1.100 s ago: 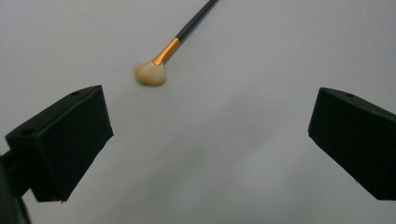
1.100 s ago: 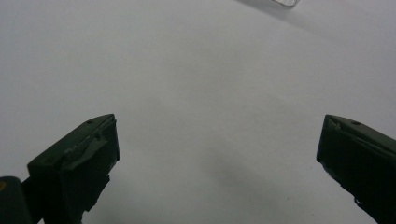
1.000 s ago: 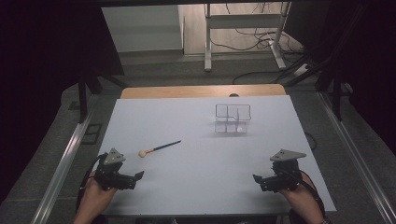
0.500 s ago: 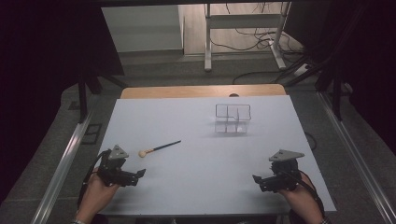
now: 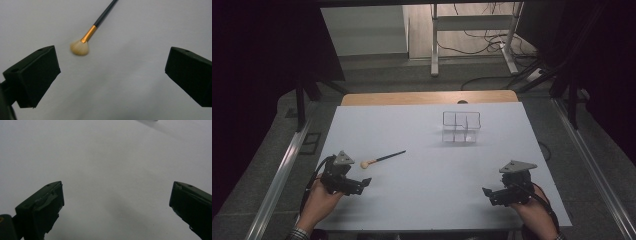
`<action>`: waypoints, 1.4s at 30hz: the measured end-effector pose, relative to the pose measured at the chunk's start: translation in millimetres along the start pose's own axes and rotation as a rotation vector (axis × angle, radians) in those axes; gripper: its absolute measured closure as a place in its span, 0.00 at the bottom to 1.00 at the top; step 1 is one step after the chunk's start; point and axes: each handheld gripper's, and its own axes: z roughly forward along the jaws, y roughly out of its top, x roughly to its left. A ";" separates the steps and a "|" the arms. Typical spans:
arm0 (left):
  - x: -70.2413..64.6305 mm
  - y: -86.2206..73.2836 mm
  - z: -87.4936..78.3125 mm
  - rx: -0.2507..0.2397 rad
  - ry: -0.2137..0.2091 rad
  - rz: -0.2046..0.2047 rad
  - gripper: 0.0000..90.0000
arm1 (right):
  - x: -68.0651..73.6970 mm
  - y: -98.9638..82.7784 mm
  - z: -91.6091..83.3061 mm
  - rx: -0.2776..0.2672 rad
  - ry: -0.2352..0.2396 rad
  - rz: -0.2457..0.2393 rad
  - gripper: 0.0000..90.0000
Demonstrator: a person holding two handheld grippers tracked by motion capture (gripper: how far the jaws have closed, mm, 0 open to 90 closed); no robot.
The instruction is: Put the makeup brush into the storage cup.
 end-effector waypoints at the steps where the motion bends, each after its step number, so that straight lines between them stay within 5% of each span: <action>1: 0.0 0.0 0.0 0.000 0.000 0.000 0.00 | 0.0 0.0 0.0 0.000 0.000 0.000 0.00; 42: 27.2 38.7 22.0 0.086 0.013 0.020 0.01 | 0.1 0.3 1.9 0.013 0.005 -0.004 0.00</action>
